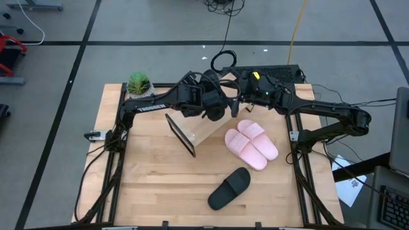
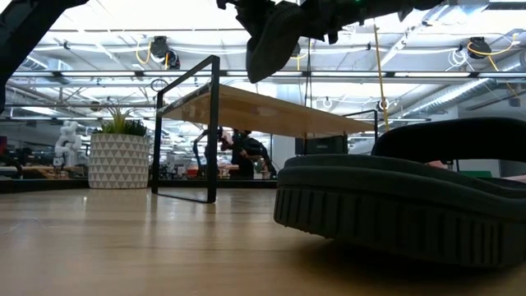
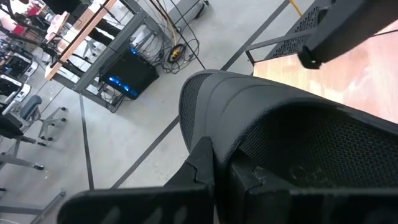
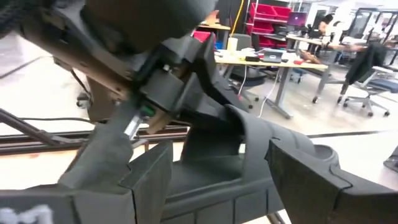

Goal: Pick and place slides into the shelf
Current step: Put the left black slide on the shelf

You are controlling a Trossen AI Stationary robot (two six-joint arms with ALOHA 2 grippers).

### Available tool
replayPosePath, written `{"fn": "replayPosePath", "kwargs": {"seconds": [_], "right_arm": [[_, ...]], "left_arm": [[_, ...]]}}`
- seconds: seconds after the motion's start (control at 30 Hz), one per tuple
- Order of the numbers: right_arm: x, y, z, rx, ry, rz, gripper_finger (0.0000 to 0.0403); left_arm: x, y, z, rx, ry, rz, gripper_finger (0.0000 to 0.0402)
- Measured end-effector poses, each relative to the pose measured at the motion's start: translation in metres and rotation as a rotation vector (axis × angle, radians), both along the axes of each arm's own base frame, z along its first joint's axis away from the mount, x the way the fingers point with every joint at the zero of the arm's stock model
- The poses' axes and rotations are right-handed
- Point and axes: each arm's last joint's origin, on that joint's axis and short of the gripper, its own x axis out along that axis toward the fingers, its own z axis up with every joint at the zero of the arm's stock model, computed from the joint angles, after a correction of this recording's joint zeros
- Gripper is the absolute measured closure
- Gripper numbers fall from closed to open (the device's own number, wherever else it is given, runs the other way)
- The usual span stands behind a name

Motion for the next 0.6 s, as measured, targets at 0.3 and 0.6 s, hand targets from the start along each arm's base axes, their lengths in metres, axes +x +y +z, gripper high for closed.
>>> {"fn": "replayPosePath", "kwargs": {"seconds": [0.3, 0.6], "right_arm": [[-0.0008, -0.0018, -0.0012, 0.007, 0.011, 0.013, 0.0151], [-0.0011, -0.0091, -0.0018, 0.003, 0.002, 0.020, 0.0151]], "left_arm": [[-0.0001, -0.0006, -0.0001, 0.004, 0.019, -0.012, 0.0401], [-0.0006, 0.0008, 0.0001, 0.017, 0.026, -0.003, 0.0401]]}}
